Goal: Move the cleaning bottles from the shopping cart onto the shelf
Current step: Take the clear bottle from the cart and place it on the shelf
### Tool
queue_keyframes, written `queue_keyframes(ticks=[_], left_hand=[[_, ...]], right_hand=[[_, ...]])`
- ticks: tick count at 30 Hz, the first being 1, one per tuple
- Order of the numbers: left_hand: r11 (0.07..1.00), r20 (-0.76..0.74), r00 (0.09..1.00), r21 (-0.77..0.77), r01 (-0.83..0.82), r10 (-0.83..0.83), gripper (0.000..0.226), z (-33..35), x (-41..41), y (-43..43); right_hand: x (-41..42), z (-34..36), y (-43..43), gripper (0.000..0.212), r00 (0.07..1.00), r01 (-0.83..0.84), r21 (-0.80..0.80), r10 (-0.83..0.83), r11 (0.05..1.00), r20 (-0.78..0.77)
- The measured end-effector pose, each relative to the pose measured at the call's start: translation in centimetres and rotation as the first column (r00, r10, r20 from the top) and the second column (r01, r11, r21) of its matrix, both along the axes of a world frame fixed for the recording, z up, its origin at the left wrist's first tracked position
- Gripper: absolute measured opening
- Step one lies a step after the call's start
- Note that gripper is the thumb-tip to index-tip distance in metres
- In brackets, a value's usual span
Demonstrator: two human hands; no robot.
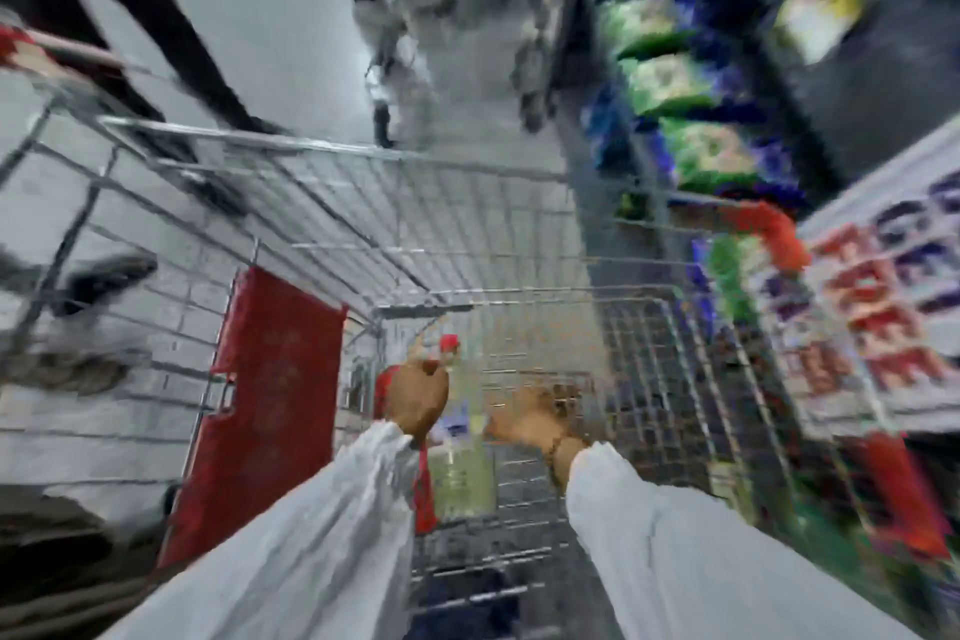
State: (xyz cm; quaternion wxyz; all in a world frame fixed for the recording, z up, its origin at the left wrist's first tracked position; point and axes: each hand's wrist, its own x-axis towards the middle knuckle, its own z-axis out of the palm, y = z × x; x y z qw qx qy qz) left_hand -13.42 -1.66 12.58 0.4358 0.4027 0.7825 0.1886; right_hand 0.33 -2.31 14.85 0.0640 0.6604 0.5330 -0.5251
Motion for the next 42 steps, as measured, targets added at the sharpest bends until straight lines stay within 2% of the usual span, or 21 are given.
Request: queue_keyframes(ticks=[1, 2, 5, 7, 9, 11, 14, 17, 21, 24, 28, 30, 34, 38, 40, 42], left_hand=[[0.998, -0.026, 0.999, -0.046, 0.039, -0.04, 0.036, -2.1, -1.0, 0.2], [0.994, -0.026, 0.998, -0.09, 0.059, -0.061, 0.038, -3.7, -1.5, 0.4], [0.959, 0.04, 0.999, -0.284, 0.004, 0.008, 0.055, -6.2, -1.6, 1.0], [0.95, 0.015, 0.997, -0.305, -0.069, 0.078, 0.047, -7.7, -1.5, 1.0], [0.951, -0.011, 0.993, -0.288, -0.116, 0.117, 0.044, -8.4, -1.6, 0.7], [0.95, -0.01, 0.99, -0.282, -0.136, 0.138, 0.047, -8.1, -1.9, 0.5], [0.963, 0.174, 0.981, -0.267, -0.041, 0.09, 0.044, -6.0, -2.0, 0.5], [0.97, 0.262, 0.961, -0.242, -0.02, 0.085, 0.047, -3.6, -0.9, 0.9], [0.982, 0.397, 0.914, -0.191, -0.001, 0.078, 0.036, 0.8, 1.9, 1.2], [0.985, 0.565, 0.821, -0.174, 0.014, 0.088, 0.038, 5.0, 3.7, 0.9], [0.99, 0.724, 0.682, 0.009, 0.142, -0.104, 0.032, 11.6, 5.8, 0.1], [0.979, 0.756, 0.625, 0.106, 0.177, -0.195, 0.036, 15.2, 7.3, -0.9], [0.964, 0.798, 0.541, 0.233, 0.129, -0.266, 0.049, 21.5, 11.3, -4.8], [0.943, 0.831, 0.449, 0.315, 0.109, -0.329, 0.04, 27.8, 15.7, -9.7], [0.922, 0.842, 0.376, 0.359, 0.147, -0.387, 0.044, 31.5, 17.5, -12.7], [0.884, 0.829, 0.309, 0.42, 0.205, -0.466, 0.06, 35.1, 19.1, -15.9]], right_hand=[[-1.0, -2.6, 0.1, 0.007, 1.0, -0.011, -0.083, 0.01, 0.996, -0.013], [-1.9, -5.2, -0.1, 0.015, 1.0, -0.022, -0.139, 0.02, 0.99, -0.015], [-3.8, -12.2, -1.6, 0.072, 0.998, 0.058, -0.186, -0.057, 0.981, 0.009], [-4.6, -13.6, -2.6, 0.081, 0.983, 0.18, -0.166, -0.173, 0.97, 0.055], [-5.0, -12.8, -2.7, 0.071, 0.963, 0.258, -0.088, -0.249, 0.962, 0.101], [-4.9, -11.3, -2.0, 0.06, 0.954, 0.287, -0.086, -0.277, 0.954, 0.111], [-3.1, -8.6, -0.8, 0.048, 0.962, 0.269, -0.165, -0.258, 0.949, 0.085], [-1.0, -6.2, -0.7, 0.056, 0.944, 0.329, -0.211, -0.321, 0.92, 0.074], [2.4, -4.2, -1.3, 0.074, 0.879, 0.448, -0.205, -0.471, 0.87, -0.075], [3.7, 1.5, -1.3, 0.068, 0.817, 0.5, -0.196, -0.534, 0.844, -0.215], [6.0, 9.9, -3.3, 0.044, 0.739, 0.562, -0.09, -0.548, 0.822, -0.393], [7.3, 13.5, -5.0, 0.035, 0.703, 0.594, -0.036, -0.541, 0.803, -0.461], [9.9, 20.5, -10.5, 0.042, 0.64, 0.697, 0.118, -0.54, 0.707, -0.547], [12.4, 27.4, -17.5, 0.049, 0.602, 0.748, 0.22, -0.499, 0.626, -0.623], [13.6, 31.1, -21.7, 0.04, 0.604, 0.763, 0.288, -0.48, 0.578, -0.636], [14.7, 34.6, -25.9, 0.031, 0.617, 0.768, 0.363, -0.457, 0.528, -0.641]])
